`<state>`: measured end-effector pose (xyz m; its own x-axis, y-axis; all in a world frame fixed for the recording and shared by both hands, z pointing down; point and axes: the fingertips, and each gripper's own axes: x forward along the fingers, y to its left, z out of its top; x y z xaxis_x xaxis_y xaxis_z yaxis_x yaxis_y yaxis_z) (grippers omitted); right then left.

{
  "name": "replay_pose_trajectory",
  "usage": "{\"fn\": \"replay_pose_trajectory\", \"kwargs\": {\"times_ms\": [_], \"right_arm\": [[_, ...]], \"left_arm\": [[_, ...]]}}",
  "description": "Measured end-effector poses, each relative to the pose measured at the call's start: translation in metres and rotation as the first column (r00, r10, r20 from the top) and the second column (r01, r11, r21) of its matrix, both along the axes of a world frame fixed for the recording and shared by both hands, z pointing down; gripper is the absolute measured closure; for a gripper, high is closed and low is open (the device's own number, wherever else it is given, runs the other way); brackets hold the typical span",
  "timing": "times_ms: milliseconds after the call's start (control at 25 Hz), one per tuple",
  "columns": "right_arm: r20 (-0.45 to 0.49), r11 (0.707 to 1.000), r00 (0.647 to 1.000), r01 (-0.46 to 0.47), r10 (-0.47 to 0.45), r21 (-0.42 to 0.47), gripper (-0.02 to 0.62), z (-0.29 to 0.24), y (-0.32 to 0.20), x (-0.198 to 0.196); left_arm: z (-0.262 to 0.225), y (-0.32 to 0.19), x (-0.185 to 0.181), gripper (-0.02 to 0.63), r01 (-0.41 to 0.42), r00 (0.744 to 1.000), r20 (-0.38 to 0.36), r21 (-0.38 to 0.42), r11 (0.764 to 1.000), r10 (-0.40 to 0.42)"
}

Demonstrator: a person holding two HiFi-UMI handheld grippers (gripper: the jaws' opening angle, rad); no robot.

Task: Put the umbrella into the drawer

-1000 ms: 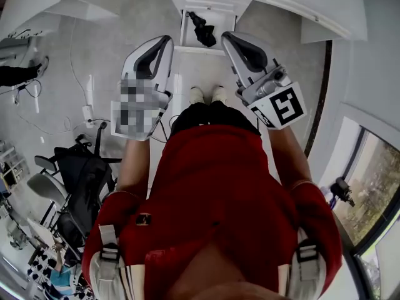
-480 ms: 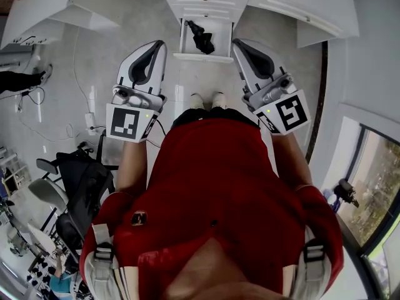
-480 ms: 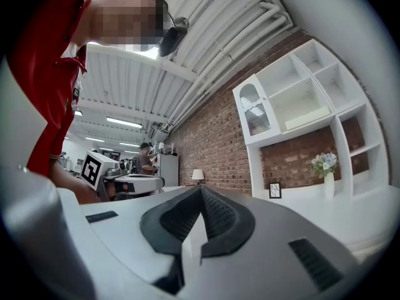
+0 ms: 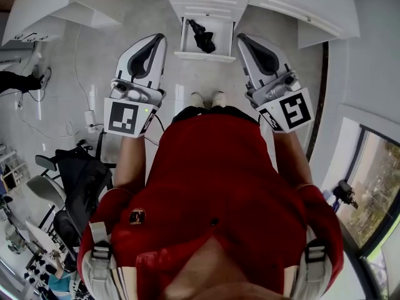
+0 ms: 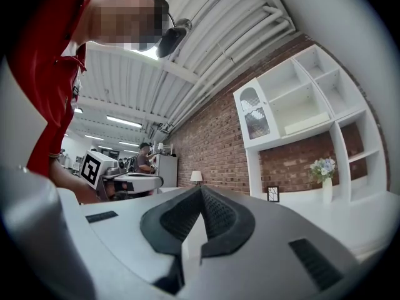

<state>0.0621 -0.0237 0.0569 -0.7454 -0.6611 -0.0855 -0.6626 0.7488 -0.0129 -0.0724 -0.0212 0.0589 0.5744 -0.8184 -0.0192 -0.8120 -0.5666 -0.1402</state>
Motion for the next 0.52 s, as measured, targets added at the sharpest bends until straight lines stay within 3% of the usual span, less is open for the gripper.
{"fn": "replay_pose_trajectory", "kwargs": {"times_ms": [520], "right_arm": [[-0.018,1.0,1.0,0.006,-0.007,-0.019,0.597,0.008,0.004,-0.012]], "left_arm": [[0.002,0.003,-0.014,0.6,0.01,1.0,-0.016,0.0,1.0,-0.01]]}}
